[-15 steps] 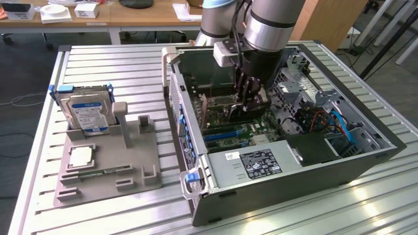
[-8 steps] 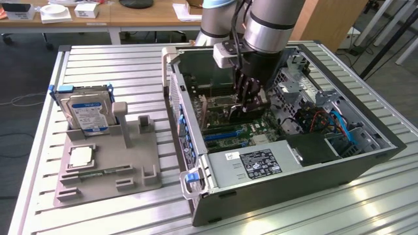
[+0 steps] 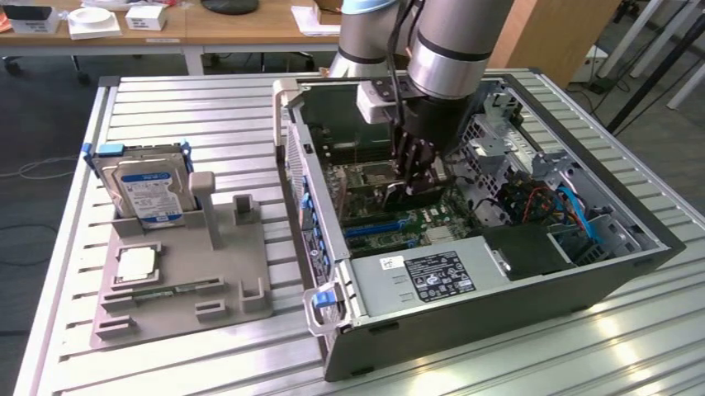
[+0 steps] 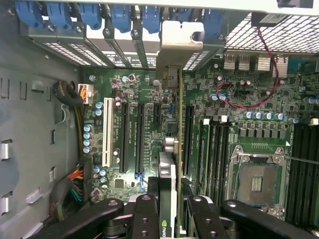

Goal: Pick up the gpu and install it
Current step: 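Insert the gpu into the slot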

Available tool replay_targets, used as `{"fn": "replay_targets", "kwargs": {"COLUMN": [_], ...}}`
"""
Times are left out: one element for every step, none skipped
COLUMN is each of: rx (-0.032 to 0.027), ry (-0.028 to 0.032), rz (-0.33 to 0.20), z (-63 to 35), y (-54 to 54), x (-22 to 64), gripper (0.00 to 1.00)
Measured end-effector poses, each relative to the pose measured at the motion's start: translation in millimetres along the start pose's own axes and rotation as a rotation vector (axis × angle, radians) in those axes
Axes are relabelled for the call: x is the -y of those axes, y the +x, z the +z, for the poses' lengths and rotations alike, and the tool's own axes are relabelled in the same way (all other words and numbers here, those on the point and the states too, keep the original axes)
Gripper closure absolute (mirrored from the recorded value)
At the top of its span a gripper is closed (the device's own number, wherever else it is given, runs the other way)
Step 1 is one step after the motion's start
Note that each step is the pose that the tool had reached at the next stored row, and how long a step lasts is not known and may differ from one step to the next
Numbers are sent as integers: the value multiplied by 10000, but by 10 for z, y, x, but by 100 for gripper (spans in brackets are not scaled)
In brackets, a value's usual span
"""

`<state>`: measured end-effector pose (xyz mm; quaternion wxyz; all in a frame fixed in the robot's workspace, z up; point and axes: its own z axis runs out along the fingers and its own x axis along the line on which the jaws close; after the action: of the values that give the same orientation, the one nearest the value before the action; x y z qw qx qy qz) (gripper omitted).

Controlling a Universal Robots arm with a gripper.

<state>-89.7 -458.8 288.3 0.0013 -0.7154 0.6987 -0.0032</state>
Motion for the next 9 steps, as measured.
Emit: {"fn": "replay_targets", "kwargs": {"rx": [1, 0, 1, 2, 1, 1, 2, 1, 2], "ry": [1, 0, 0, 1, 1, 1, 1, 0, 0], "rz": [0, -1, 0, -1, 1, 2, 1, 0, 0], "z": [16, 31, 47, 65, 81, 96, 110, 121, 132], "y": [0, 0, 0, -1, -1, -1, -1, -3, -6], "x": [0, -1, -3, -4, -8, -13, -19, -31, -43], "gripper": [73, 73, 73, 73, 73, 73, 73, 73, 73]}}
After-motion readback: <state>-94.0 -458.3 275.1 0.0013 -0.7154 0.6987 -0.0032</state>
